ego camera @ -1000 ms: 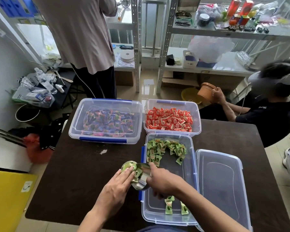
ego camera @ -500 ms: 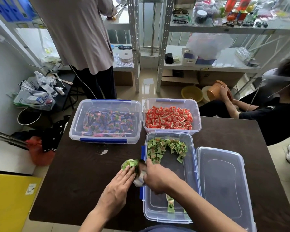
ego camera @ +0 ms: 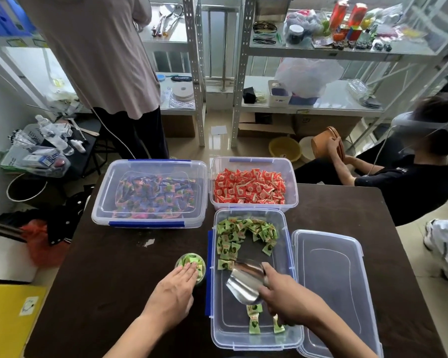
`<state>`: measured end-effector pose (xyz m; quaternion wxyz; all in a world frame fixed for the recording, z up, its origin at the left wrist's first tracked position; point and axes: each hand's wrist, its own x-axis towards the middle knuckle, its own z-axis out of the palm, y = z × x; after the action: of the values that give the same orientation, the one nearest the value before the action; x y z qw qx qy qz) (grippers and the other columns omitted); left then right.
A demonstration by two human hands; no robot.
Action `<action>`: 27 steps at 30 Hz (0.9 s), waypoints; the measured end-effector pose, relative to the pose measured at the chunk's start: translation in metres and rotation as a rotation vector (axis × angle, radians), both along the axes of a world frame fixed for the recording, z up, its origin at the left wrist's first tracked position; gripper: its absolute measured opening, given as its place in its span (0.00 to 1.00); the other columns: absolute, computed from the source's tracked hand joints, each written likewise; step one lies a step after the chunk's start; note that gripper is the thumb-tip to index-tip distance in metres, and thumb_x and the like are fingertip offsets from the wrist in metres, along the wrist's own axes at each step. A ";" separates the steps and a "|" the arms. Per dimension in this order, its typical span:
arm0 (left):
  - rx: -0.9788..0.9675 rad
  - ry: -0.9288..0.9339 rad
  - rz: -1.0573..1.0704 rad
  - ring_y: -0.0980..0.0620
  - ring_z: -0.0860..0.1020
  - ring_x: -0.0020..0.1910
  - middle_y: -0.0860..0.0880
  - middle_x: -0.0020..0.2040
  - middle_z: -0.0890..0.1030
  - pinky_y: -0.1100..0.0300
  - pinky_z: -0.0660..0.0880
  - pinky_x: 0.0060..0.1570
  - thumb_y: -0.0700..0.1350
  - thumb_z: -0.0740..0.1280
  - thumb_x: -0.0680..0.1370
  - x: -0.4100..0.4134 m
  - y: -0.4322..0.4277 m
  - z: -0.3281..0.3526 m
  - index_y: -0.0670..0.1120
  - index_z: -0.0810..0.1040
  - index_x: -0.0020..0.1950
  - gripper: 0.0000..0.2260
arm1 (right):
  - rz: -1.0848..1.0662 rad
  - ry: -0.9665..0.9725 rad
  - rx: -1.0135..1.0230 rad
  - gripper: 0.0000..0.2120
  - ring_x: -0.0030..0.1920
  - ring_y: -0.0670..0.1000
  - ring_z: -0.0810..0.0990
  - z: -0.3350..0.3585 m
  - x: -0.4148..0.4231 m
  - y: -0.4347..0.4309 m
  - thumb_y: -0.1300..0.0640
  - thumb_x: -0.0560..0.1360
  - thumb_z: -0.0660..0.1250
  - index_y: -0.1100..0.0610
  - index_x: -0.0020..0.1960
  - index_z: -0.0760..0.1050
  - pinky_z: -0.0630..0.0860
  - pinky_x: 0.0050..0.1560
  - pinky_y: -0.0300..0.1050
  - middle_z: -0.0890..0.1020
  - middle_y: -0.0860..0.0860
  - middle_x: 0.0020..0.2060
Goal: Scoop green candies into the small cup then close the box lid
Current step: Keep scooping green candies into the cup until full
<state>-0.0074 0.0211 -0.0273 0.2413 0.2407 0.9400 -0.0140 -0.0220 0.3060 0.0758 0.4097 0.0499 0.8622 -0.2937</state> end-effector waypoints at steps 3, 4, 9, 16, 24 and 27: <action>0.000 0.065 0.004 0.52 0.63 0.81 0.46 0.82 0.64 0.56 0.52 0.81 0.50 0.62 0.82 -0.013 0.007 0.004 0.44 0.63 0.81 0.28 | -0.114 0.002 -0.079 0.19 0.30 0.62 0.79 -0.017 0.007 0.008 0.51 0.76 0.55 0.51 0.66 0.63 0.70 0.27 0.47 0.81 0.57 0.40; 0.006 0.025 0.028 0.52 0.60 0.82 0.47 0.83 0.61 0.56 0.52 0.82 0.50 0.58 0.83 -0.018 0.011 0.007 0.44 0.60 0.83 0.28 | -0.151 0.021 -0.108 0.17 0.26 0.57 0.77 -0.020 0.009 0.009 0.51 0.76 0.56 0.49 0.64 0.64 0.69 0.25 0.45 0.81 0.56 0.37; 0.047 -0.008 0.102 0.53 0.64 0.80 0.48 0.82 0.64 0.57 0.59 0.79 0.52 0.57 0.84 -0.029 0.016 0.013 0.45 0.62 0.82 0.27 | -0.390 0.035 -0.261 0.09 0.22 0.44 0.69 -0.051 0.023 0.013 0.50 0.80 0.60 0.47 0.61 0.68 0.66 0.23 0.40 0.76 0.47 0.33; 0.452 0.034 0.439 0.58 0.68 0.77 0.53 0.78 0.72 0.69 0.57 0.73 0.47 0.68 0.81 -0.006 0.010 0.005 0.50 0.67 0.80 0.26 | -0.963 -0.373 -0.531 0.14 0.21 0.47 0.59 -0.084 0.041 -0.001 0.48 0.83 0.58 0.56 0.44 0.67 0.54 0.22 0.33 0.65 0.50 0.24; 0.660 0.221 0.779 0.55 0.64 0.79 0.52 0.81 0.65 0.55 0.67 0.76 0.35 0.73 0.77 0.025 0.021 0.000 0.46 0.65 0.81 0.34 | -1.563 -0.574 -0.848 0.11 0.19 0.45 0.62 -0.112 0.030 -0.015 0.57 0.84 0.55 0.57 0.42 0.64 0.57 0.13 0.35 0.66 0.52 0.28; 0.645 0.126 0.799 0.57 0.57 0.80 0.54 0.85 0.48 0.59 0.66 0.73 0.42 0.73 0.79 0.028 0.021 -0.007 0.52 0.53 0.84 0.40 | -1.630 -0.530 -0.818 0.14 0.18 0.45 0.62 -0.129 0.023 -0.014 0.55 0.85 0.54 0.58 0.42 0.65 0.57 0.12 0.35 0.66 0.52 0.27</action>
<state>0.0206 0.0421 -0.0344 0.0841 -0.0764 0.9277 0.3555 0.0010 0.2916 -0.0536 0.2466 0.5540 0.2710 -0.7476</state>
